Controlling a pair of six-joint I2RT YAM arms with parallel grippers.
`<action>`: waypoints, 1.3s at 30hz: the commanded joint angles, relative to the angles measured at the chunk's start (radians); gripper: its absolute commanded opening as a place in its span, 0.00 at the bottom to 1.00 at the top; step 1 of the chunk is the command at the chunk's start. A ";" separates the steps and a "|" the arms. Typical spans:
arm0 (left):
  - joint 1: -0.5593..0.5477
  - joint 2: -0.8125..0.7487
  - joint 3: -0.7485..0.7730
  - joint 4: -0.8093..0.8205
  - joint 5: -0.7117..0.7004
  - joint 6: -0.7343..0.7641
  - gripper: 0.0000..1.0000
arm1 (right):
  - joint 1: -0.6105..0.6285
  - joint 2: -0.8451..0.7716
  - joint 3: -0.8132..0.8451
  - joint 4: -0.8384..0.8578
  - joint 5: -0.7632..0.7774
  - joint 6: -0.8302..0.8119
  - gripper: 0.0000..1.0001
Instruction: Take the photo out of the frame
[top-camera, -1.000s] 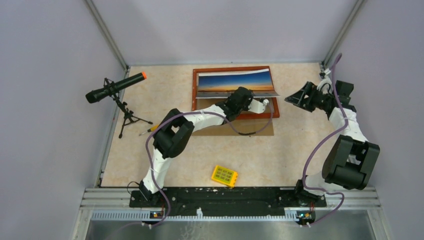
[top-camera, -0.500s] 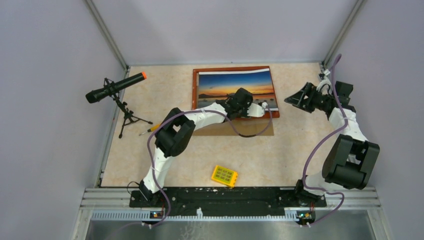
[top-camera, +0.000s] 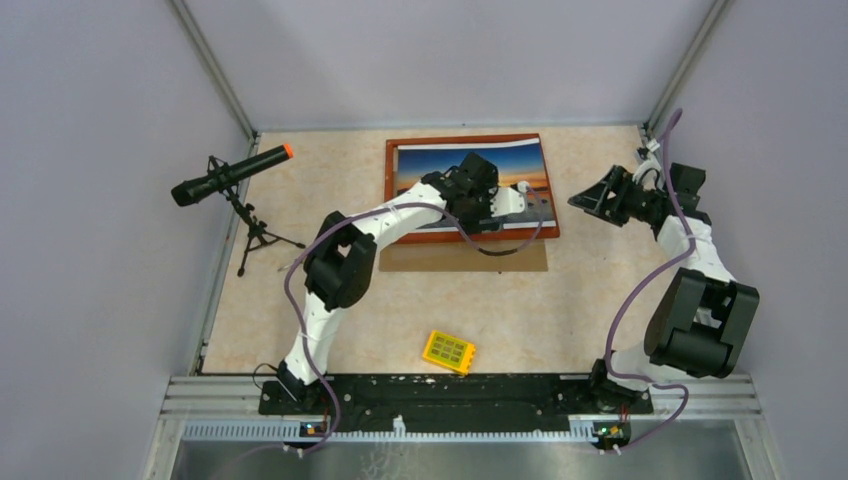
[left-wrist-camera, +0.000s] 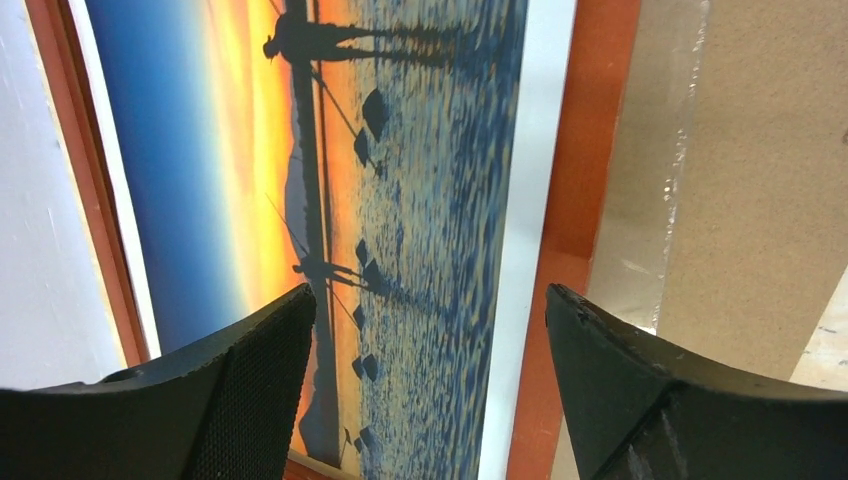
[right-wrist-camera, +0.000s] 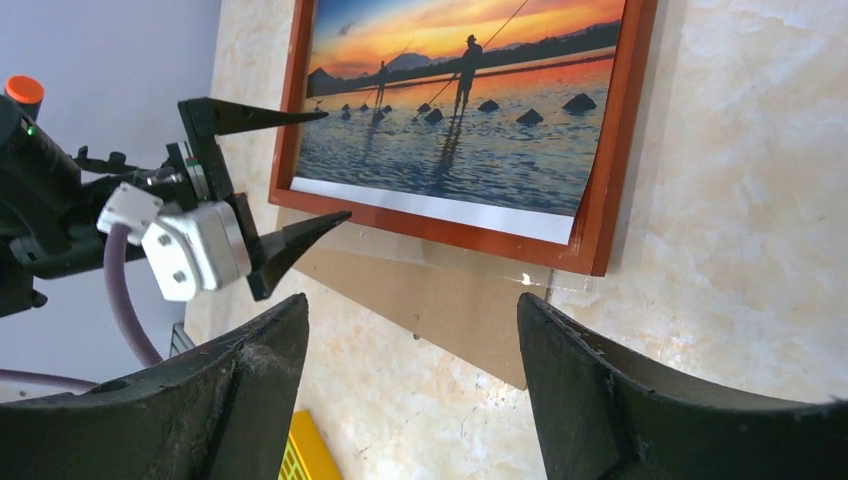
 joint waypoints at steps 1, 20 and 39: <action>0.029 -0.027 0.042 -0.040 0.062 -0.072 0.88 | -0.009 -0.004 -0.005 0.035 -0.019 -0.006 0.75; 0.117 -0.032 -0.006 -0.165 0.309 -0.114 0.67 | -0.008 0.002 -0.014 0.037 -0.026 -0.010 0.75; 0.125 -0.202 -0.318 -0.118 0.247 -0.071 0.30 | -0.009 -0.003 -0.017 0.035 -0.029 -0.013 0.75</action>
